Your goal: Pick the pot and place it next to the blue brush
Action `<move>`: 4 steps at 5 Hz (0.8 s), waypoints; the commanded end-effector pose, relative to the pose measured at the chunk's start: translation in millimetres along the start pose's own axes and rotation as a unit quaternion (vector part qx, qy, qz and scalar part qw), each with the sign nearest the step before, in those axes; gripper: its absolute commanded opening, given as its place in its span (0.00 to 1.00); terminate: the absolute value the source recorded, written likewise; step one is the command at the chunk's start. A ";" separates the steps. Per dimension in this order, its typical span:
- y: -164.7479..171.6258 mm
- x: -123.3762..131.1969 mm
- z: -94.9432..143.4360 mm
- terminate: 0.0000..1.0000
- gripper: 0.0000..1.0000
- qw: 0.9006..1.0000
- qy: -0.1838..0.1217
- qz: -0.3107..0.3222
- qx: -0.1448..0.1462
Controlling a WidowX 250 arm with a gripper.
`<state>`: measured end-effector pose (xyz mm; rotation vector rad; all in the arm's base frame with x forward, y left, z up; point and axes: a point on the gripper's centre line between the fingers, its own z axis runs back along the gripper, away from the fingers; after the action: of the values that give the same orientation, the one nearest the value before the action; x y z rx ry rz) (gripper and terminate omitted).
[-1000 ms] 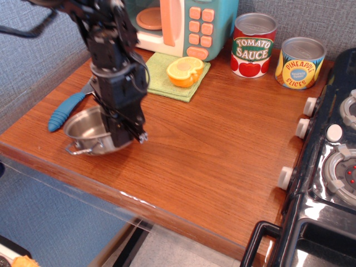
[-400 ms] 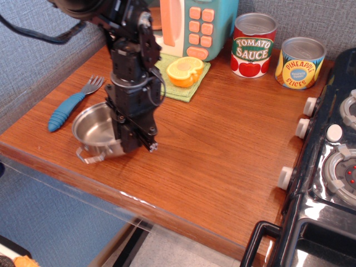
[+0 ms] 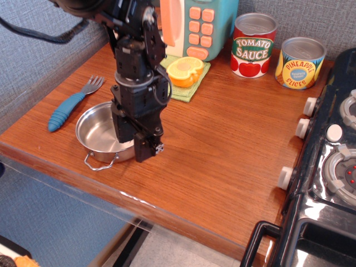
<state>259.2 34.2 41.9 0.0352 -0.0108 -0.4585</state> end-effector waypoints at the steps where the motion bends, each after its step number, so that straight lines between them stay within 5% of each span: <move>1: 2.6 2.7 65.4 0.00 1.00 0.993 -0.088 0.075 -0.030; 2: 4.4 7.0 67.9 0.00 1.00 0.990 -0.089 0.098 -0.041; 4: 11.1 7.8 62.9 0.00 1.00 0.992 -0.078 0.102 -0.017</move>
<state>272.5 37.6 88.8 -0.0488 -0.1246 -0.2515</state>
